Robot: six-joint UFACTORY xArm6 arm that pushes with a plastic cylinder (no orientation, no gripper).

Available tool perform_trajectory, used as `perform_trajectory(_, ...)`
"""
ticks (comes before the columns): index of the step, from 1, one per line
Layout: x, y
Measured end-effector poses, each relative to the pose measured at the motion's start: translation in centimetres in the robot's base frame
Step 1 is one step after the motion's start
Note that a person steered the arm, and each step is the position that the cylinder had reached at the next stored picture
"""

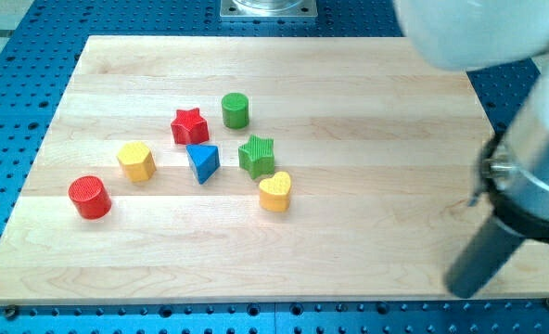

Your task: Place the blue cube to the bottom right side of the board

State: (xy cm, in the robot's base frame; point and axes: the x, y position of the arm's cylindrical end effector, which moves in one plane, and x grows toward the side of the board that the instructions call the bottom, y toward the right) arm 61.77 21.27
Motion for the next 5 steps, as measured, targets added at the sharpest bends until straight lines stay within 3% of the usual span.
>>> perform_trajectory(3,-1.9,10.1)
perform_trajectory(5,-3.4,2.8)
